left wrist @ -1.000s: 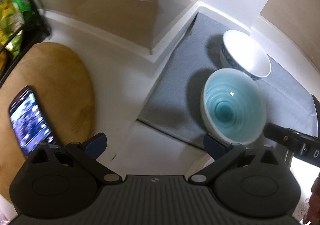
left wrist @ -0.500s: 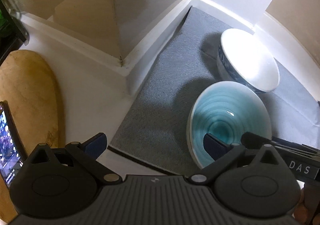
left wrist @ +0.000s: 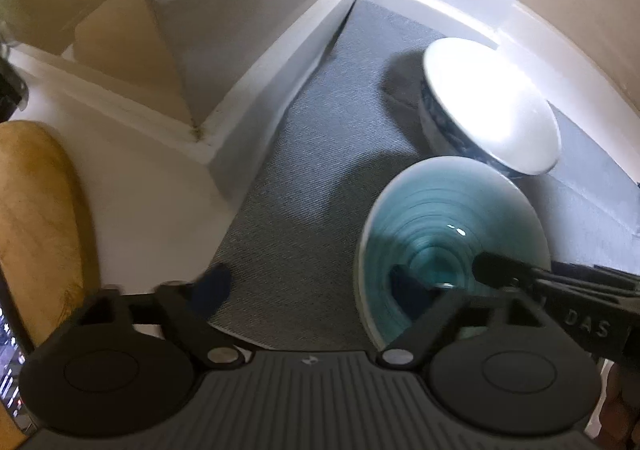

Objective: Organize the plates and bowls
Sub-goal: 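Close the left gripper on the turquoise bowl rim while the right gripper grips it too, then lift the turquoise bowl with both grippers and carry it over the plate stack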

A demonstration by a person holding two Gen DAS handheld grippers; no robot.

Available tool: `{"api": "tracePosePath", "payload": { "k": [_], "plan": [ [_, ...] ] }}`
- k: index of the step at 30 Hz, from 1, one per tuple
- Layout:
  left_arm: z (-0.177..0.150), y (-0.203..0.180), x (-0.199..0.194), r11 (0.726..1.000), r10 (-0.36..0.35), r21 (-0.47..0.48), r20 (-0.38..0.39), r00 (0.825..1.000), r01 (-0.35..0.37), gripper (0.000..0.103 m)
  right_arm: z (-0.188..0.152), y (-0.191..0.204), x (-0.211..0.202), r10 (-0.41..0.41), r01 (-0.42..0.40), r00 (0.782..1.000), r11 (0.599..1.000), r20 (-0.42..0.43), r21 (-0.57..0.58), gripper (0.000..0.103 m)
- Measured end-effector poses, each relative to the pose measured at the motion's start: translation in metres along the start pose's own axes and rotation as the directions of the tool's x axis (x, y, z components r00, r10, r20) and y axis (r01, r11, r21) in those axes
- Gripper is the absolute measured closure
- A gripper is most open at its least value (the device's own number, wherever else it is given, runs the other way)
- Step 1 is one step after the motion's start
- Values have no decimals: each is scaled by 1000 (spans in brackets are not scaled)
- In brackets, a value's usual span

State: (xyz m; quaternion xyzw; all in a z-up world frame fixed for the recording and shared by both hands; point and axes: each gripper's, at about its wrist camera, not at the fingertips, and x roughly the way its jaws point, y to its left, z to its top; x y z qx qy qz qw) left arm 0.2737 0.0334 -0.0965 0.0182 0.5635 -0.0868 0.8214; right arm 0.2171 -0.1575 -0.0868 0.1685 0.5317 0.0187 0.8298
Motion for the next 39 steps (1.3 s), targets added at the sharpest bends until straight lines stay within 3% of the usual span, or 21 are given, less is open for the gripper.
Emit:
{"api": "tracePosePath", "payload": {
  "k": [2,4,7,18,39],
  "plan": [
    [0,-1,0,999,-33,5,1,999,33,40,1,2,2,3,-3,1000,1000,0,-16,66],
    [0,0,-2,997,-72,6,-6,997,73,61,2,5,5,19,-19,1000,999,-13,-29,85],
    [0,-2,-2,991,-136,11,-44,990,136,82,3,10,8,23,-24,1000,999,-19,-40,85],
    [2,8,-16,996,-84,-26,-2,996,84,82,9,36,10,58,-60,998,996,-36,-71,85],
    [-24,33,-92,991,-122,-37,113,986,127,82,4,68,-47,91,-77,992,986,86,-147,85]
  ]
}}
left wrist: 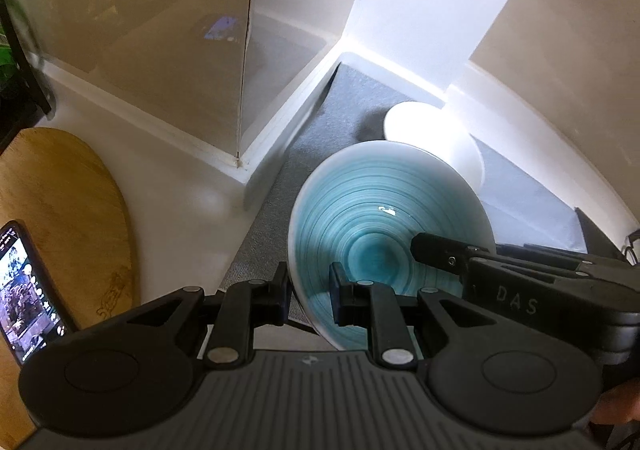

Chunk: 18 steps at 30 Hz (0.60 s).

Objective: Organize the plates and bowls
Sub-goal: 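Lift the turquoise bowl with both grippers and carry it over the plate stack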

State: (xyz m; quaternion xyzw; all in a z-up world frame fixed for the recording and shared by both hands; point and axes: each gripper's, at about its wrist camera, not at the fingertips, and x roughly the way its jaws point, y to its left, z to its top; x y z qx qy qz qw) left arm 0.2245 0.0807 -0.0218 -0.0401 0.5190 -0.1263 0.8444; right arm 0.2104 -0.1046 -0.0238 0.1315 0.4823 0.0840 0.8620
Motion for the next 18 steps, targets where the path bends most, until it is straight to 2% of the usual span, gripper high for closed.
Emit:
{"api": "tracePosePath", "payload": {
  "k": [3,4,18],
  "plan": [
    [-5,-1,-10,1000,-7,7,10,1000,7,82,-5,3,-10,1,-1,1000,1000,10,-4,85],
    [-7,-1,-12,1000,-8,10,14,1000,8,82,-7,4,-14,23,-22,1000,999,20,-33,85],
    [-42,-9,-41,996,-41,76,4,999,41,82,-48,11,-51,0,0,1000,1000,20,-20,85]
  ]
}}
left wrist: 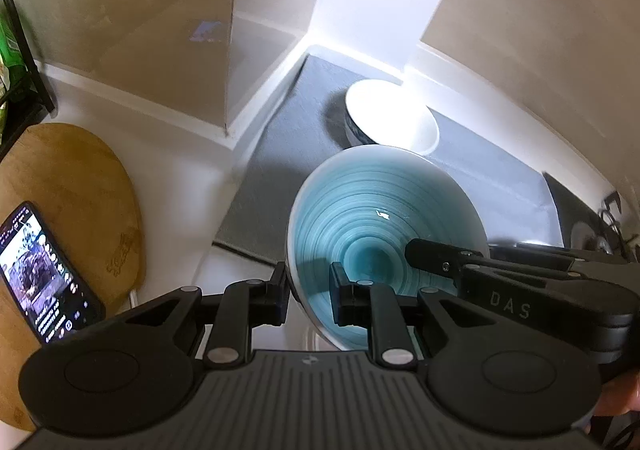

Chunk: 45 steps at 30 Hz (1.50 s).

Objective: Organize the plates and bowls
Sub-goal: 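Lift the turquoise bowl with both grippers and carry it over the plate stack, then lower the turquoise bowl onto the plate stack and open both grippers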

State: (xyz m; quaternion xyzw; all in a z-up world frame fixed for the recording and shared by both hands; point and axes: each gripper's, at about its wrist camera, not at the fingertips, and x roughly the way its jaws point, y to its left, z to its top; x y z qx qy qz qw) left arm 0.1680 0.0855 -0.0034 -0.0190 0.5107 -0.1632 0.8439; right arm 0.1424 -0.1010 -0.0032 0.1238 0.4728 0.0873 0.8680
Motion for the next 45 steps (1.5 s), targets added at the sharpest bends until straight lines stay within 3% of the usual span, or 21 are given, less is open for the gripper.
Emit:
{"api": "tracePosePath", "payload": {
  "k": [15,29,32,35,39,41,43,44,45],
  "plan": [
    [-35,-18,15,995,-37,84,-135,990,48,82,-40,-14,-7,-42,46,997,997,-61,66,85],
    [-37,-18,27,996,-21,79,-175,984,35,81,-44,-20,5,-27,34,994,997,-108,67,85],
    [-35,-14,29,998,-15,59,-178,984,26,80,-43,-20,4,-20,29,993,997,-118,70,81],
    [-32,-7,26,999,-21,39,-155,988,27,68,-42,-21,-1,-33,39,995,998,-97,56,75],
    [-26,0,26,1000,-10,25,-136,991,13,51,-38,-18,-9,-77,77,996,997,-36,4,55],
    [-24,2,28,1000,-11,15,-137,990,13,45,-36,-20,-10,-83,83,996,997,-31,-5,53],
    [-23,3,29,1000,-13,11,-138,990,15,38,-36,-25,-9,-81,82,996,997,-37,9,56],
    [-23,2,29,1000,-14,11,-137,990,16,32,-36,-28,-9,-74,74,997,997,-35,19,63],
    [-23,2,28,1000,-15,14,-134,991,17,29,-37,-30,-9,-66,67,997,997,-29,25,83]
  ]
}}
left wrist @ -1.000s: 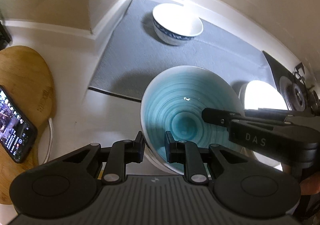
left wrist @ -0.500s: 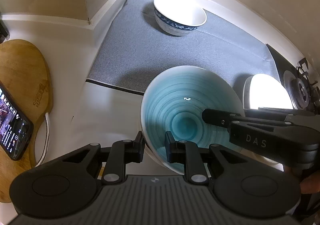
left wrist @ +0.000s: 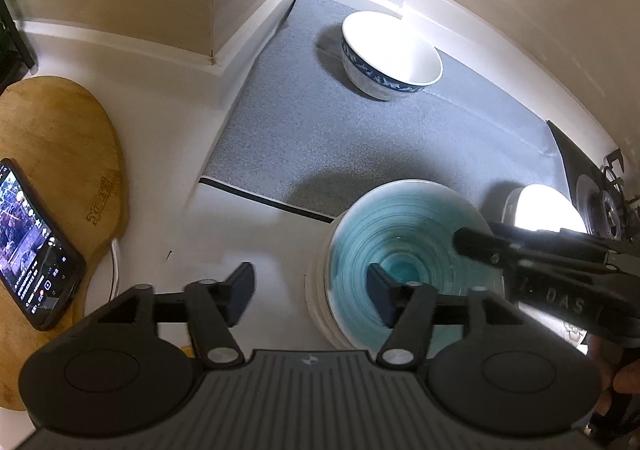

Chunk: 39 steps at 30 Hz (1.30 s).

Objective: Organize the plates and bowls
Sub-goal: 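Lower the turquoise bowl onto the plate stack and open both grippers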

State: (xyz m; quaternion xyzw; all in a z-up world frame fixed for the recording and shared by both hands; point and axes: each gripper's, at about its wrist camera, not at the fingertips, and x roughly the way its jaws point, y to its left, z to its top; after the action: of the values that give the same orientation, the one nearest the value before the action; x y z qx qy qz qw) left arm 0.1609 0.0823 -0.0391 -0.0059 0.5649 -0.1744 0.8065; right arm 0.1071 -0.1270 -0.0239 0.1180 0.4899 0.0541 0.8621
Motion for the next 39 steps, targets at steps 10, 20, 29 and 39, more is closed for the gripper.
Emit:
{"api": "tracePosePath", "payload": {
  "k": [10,20,29,39],
  "plan": [
    [5,-8,1,1000,-14,9,14,1000,14,17,-5,-6,15,49,-48,999,997,-23,52,94],
    [7,-16,6,1000,-15,8,-2,1000,15,1,-8,-8,7,41,-40,999,996,-18,84,68],
    [7,-18,3,999,38,14,6,999,-38,0,-11,-8,-4,16,-17,1000,997,12,80,55],
    [5,-22,2,997,67,29,1,998,-67,0,-19,-7,-3,49,-51,997,998,51,39,96]
  ]
}}
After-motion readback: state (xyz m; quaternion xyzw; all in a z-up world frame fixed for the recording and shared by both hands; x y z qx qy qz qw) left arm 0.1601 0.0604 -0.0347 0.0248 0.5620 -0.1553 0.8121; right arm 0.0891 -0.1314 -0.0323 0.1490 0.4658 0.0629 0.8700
